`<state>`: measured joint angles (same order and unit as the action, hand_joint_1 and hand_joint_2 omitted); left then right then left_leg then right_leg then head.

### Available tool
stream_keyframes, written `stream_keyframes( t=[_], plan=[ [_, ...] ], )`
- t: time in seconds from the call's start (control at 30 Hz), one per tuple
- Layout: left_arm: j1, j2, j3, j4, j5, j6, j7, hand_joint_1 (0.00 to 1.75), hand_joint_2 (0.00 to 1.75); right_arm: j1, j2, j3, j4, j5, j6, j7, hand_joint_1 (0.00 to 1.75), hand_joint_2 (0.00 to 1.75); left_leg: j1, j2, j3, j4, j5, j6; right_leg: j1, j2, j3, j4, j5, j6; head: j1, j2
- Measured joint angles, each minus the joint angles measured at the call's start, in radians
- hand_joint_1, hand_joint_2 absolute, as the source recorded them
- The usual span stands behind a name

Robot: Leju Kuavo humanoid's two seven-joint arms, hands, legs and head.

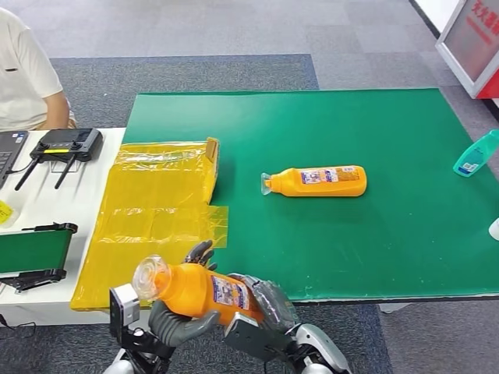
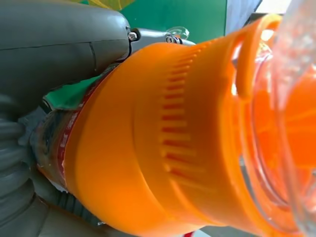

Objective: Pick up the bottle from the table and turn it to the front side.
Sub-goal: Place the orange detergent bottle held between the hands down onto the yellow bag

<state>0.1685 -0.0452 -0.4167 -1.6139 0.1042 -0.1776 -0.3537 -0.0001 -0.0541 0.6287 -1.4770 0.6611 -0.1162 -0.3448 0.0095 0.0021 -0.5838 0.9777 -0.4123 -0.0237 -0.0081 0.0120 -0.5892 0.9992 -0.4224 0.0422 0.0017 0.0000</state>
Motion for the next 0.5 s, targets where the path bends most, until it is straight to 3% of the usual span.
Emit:
stream_keyframes(
  t=[0.07, 0.1, 0.5],
  plan=[
    [-0.007, 0.0, -0.009, 0.003, -0.008, 0.006, -0.003, 1.66, 1.75, -0.003, 0.0, 0.002, 0.011, -0.009, 0.004, 0.002, 1.75, 1.75, 0.0, 0.0, 0.0, 0.0, 0.0, 0.0, 0.0, 0.0, 0.0, 0.0, 0.0, 0.0, 0.0, 0.0],
    [-0.01, 0.0, -0.012, 0.005, -0.006, 0.006, -0.005, 1.75, 1.75, -0.005, 0.0, 0.002, 0.016, -0.014, 0.004, 0.001, 1.75, 1.75, 0.0, 0.0, 0.0, 0.0, 0.0, 0.0, 0.0, 0.0, 0.0, 0.0, 0.0, 0.0, 0.0, 0.0],
    [-0.015, 0.002, -0.023, 0.007, -0.003, 0.008, -0.016, 1.75, 1.75, -0.006, 0.001, 0.004, 0.04, -0.034, -0.002, -0.013, 1.75, 1.75, 0.0, 0.0, 0.0, 0.0, 0.0, 0.0, 0.0, 0.0, 0.0, 0.0, 0.0, 0.0, 0.0, 0.0]
  ],
)
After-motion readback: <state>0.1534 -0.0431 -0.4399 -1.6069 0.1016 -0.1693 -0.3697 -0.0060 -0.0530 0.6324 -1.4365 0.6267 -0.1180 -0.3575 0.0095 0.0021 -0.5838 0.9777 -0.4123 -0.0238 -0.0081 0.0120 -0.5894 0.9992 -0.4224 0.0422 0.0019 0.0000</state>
